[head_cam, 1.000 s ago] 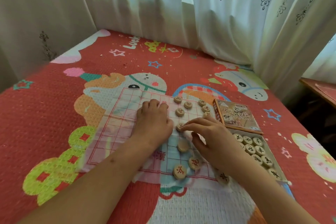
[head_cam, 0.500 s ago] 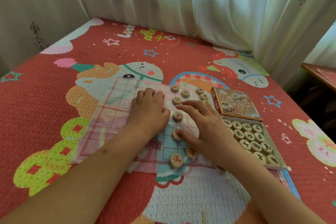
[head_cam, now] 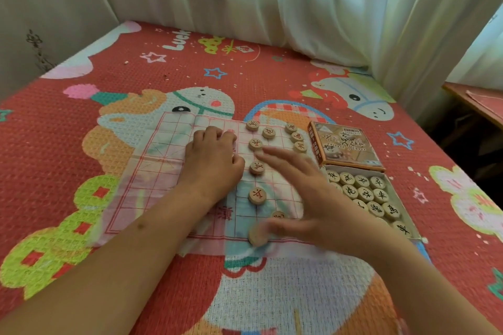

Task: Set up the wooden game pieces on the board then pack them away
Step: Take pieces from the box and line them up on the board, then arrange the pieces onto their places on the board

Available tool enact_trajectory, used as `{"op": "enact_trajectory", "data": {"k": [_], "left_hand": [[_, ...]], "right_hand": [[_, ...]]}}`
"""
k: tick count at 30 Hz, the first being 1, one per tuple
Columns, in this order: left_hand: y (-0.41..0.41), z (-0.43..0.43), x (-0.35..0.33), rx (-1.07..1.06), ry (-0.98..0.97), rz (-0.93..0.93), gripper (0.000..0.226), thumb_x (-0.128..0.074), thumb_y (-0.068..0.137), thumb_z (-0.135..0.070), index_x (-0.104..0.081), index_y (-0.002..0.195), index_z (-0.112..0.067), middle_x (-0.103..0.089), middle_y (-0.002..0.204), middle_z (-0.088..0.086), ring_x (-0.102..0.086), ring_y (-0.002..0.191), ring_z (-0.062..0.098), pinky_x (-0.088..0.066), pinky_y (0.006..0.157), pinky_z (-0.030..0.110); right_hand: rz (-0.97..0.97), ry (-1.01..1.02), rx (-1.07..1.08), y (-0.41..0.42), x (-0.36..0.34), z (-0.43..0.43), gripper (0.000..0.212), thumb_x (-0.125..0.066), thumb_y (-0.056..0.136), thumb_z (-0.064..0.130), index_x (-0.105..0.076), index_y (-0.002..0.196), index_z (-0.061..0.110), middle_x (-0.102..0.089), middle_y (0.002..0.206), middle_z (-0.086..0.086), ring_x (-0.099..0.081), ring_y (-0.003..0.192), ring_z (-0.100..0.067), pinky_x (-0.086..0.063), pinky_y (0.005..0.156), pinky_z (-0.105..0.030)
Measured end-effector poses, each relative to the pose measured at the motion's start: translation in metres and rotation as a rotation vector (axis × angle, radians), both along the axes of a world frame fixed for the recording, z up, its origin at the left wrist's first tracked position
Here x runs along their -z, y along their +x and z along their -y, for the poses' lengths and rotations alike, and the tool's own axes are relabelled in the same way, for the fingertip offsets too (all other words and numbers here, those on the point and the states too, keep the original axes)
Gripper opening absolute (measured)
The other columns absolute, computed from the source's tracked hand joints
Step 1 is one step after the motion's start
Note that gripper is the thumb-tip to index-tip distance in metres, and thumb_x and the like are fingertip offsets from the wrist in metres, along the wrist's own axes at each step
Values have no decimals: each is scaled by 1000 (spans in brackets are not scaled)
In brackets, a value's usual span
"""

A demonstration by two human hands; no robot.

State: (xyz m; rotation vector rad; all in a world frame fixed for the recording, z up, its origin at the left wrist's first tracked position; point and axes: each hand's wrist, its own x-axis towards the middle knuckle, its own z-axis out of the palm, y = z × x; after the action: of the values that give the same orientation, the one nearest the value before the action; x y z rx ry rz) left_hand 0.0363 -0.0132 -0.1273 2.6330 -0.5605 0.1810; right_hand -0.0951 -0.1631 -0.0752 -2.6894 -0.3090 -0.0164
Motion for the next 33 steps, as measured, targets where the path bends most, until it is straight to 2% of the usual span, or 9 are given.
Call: {"op": "enact_trajectory", "data": {"k": [2,5,8,10,14,21,24,27,33], "left_hand": [[1,-1,0,0,0,-9,43,-49,92,-31,-50,133,-19,-46,134,5,-38,124,26,-35,101,39],[1,-2,0,2,2,-12,44,-50,92,-33,-50,135,-20,-46,134,5,-38,125,26,-35,102,39],[0,-1,-1,1,4,-20,45,-50,93,-33,-48,137,-21,-45,136,5,-37,125,26,-34,104,39],[0,-1,-1,-1,3,-23,47,-50,93,-32,-47,138,-21,-44,136,5,-37,125,26,-34,104,40],[0,-1,-2,-2,0,-36,48,-51,92,-31,-47,139,-21,-44,137,6,-37,126,27,-34,104,41],[-1,-1,-4,-3,-30,-46,48,-55,91,-28,-50,137,-19,-46,137,9,-37,126,31,-36,104,43],[-2,-1,-7,11,-81,-18,45,-57,90,-25,-54,134,-17,-49,135,9,-39,125,31,-38,102,43],[-3,-1,-8,24,-133,12,41,-58,89,-21,-58,129,-15,-52,131,11,-41,122,31,-38,101,44],[-3,-2,-8,38,-150,31,39,-57,89,-20,-59,127,-14,-53,128,11,-42,120,32,-42,97,45]], "right_hand": [[131,112,135,-2,-13,17,76,-61,76,63,-32,144,45,-29,145,28,-28,133,7,-28,110,-26],[336,112,404,-15,-27,57,46,-65,79,52,-56,121,36,-55,119,22,-50,109,10,-39,90,-16],[304,58,590,-35,-23,93,20,-71,81,36,-67,99,28,-64,89,21,-57,84,10,-39,71,-10],[247,-32,673,-45,-13,110,11,-74,82,27,-69,91,27,-65,81,18,-57,76,7,-38,64,-11],[207,-89,770,-50,7,130,7,-72,84,24,-69,91,24,-65,84,9,-58,76,-5,-40,65,-24],[118,14,839,-49,23,139,14,-65,90,32,-63,102,25,-65,85,8,-60,76,-4,-45,61,-18],[129,-14,870,-55,21,138,23,-66,90,29,-68,112,22,-66,86,10,-60,79,-6,-42,66,-18],[129,-33,886,-69,17,133,24,-66,89,23,-70,113,23,-67,87,8,-61,80,-9,-41,71,-20],[80,-17,876,-111,6,123,19,-67,88,17,-68,104,26,-64,84,13,-58,77,0,-40,60,-14]]}}
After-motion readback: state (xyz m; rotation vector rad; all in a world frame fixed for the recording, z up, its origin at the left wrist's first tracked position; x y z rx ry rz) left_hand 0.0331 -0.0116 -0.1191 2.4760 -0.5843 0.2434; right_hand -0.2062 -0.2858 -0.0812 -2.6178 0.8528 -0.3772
